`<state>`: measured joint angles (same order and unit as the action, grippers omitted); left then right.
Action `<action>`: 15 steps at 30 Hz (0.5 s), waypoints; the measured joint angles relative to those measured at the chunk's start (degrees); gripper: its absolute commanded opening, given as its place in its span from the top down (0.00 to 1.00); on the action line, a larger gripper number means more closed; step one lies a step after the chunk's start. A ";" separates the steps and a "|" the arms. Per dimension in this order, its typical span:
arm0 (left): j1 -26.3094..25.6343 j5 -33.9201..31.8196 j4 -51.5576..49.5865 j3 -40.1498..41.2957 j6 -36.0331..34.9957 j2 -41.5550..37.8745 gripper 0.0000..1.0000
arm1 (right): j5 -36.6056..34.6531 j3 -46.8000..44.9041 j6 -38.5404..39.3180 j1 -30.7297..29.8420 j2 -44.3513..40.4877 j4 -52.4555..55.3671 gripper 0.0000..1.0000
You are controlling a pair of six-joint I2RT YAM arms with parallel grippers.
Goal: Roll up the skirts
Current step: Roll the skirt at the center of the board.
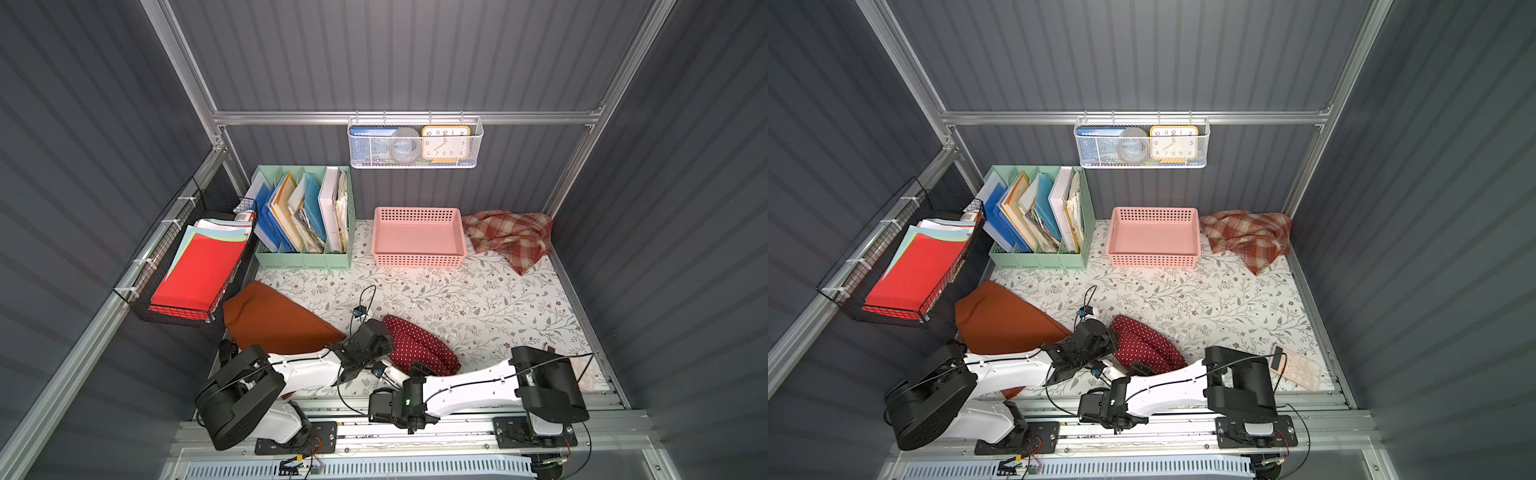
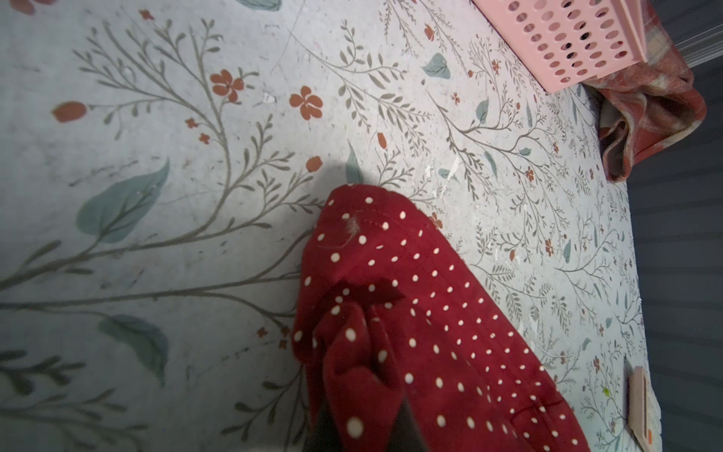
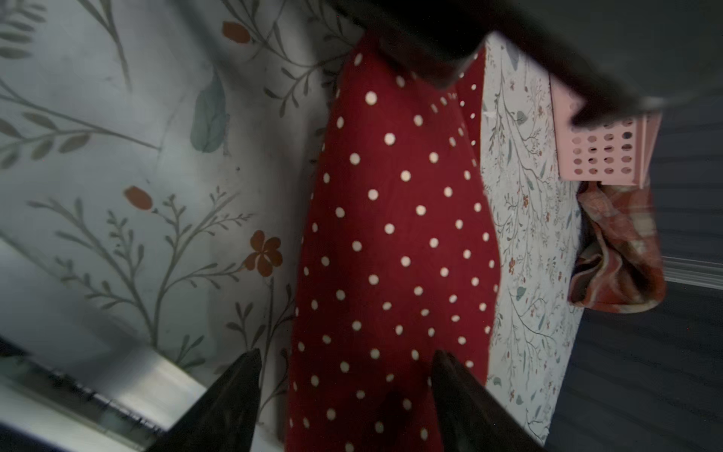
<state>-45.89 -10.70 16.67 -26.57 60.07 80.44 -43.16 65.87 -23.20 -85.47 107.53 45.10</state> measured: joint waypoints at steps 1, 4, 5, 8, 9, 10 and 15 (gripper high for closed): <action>0.00 0.04 -0.11 0.00 0.04 -0.15 1.00 | -0.31 0.09 0.04 0.02 0.92 -0.04 0.26; 0.02 0.24 -0.26 0.00 0.07 -0.26 1.00 | -2.12 0.35 0.09 0.13 3.30 0.17 0.26; 0.02 0.31 -0.33 0.00 0.09 -0.26 1.00 | -2.82 0.76 0.09 0.15 3.69 0.57 0.26; 0.02 0.46 -0.37 0.00 0.09 -0.24 1.00 | -4.66 1.62 -0.04 0.66 5.03 1.14 0.26; 0.09 0.46 -0.37 0.00 0.09 -0.17 1.00 | -5.66 1.90 -0.15 0.90 5.64 1.66 0.27; 0.13 0.44 -0.39 0.00 0.07 -0.11 1.00 | -6.56 2.10 -0.17 1.01 6.25 2.14 0.28; 0.07 1.05 -0.44 0.00 0.07 0.09 1.00 | -9.86 3.28 0.17 1.66 10.01 4.09 0.59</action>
<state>-45.82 -9.65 16.23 -26.57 60.14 80.53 -53.01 69.14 -23.03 -83.81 117.54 49.19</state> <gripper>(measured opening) 0.009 0.507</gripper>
